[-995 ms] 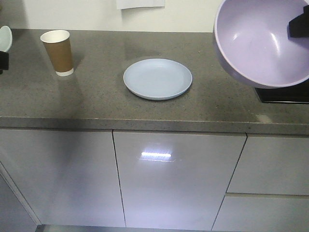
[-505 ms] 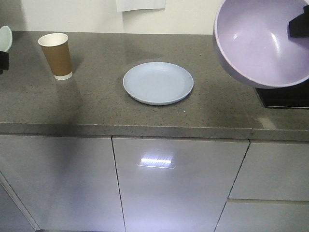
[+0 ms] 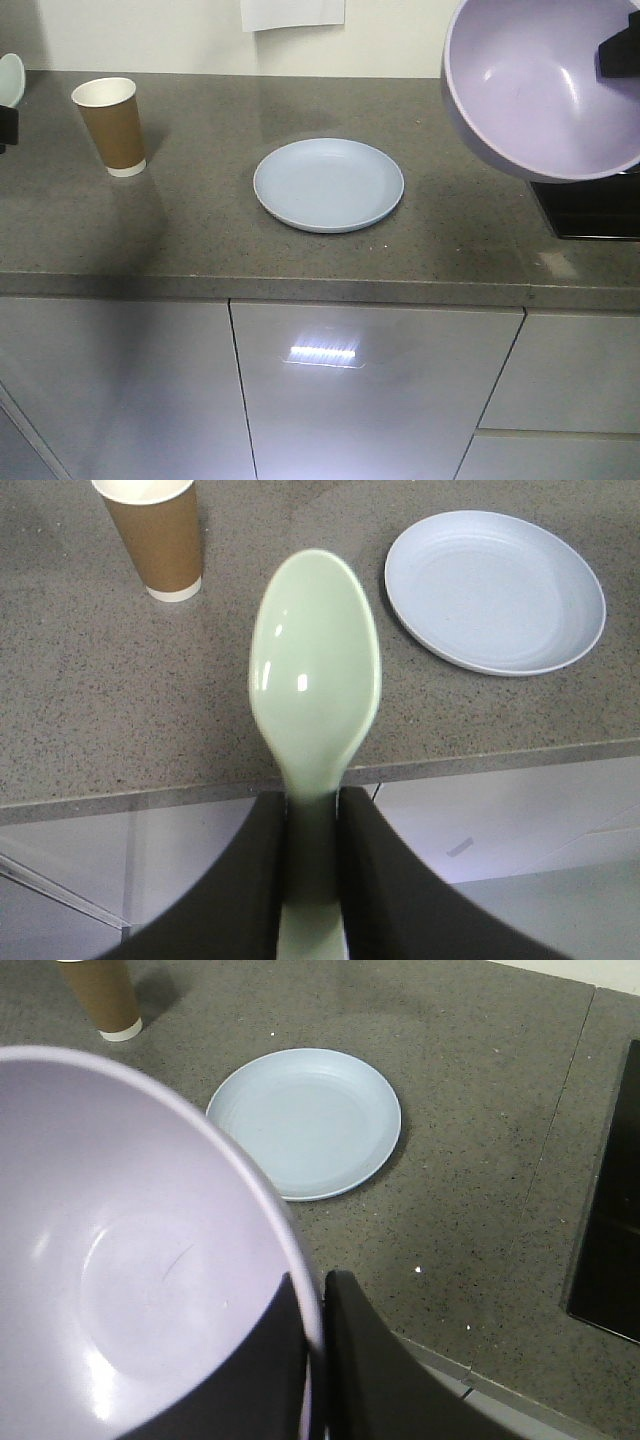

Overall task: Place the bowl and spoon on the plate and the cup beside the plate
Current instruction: 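Keep driving closer to the light blue plate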

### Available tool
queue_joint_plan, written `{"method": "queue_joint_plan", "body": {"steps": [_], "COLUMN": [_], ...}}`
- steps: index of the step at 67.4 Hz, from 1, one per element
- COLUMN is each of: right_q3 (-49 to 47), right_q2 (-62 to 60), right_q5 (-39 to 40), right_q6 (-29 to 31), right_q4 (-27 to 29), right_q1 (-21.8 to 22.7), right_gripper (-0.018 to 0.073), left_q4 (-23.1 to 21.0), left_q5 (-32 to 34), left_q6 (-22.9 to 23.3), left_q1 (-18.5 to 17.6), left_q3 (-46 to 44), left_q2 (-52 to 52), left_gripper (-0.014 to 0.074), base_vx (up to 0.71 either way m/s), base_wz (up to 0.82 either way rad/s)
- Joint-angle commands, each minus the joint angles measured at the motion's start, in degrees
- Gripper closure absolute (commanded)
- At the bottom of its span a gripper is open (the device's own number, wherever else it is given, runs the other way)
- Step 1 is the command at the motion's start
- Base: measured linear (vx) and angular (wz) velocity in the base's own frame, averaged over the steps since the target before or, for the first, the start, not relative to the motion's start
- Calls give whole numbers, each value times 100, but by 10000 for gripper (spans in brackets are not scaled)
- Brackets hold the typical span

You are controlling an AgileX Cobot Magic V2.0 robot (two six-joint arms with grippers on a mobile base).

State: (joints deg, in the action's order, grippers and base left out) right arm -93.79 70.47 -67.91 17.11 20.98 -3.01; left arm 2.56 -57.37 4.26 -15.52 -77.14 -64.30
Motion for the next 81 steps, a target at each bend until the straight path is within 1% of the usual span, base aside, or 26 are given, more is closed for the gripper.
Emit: {"method": "queue_joint_plan", "body": {"steps": [1, 81], "right_q3": [-154, -154], "right_q2": [-117, -117], "right_q5": [359, 359], "right_q6": [-7, -7], "right_q4": [110, 110], "right_q1": [27, 27], "right_gripper": [564, 564], "left_q4": [-21, -21], "left_q5": [320, 320], "left_q6": [49, 49], "left_q1": [-21, -21], "left_q3": [-153, -153], "left_q2": [109, 109], "left_gripper": [603, 603], "base_vx": [7, 6], "base_wz": [0, 0]}}
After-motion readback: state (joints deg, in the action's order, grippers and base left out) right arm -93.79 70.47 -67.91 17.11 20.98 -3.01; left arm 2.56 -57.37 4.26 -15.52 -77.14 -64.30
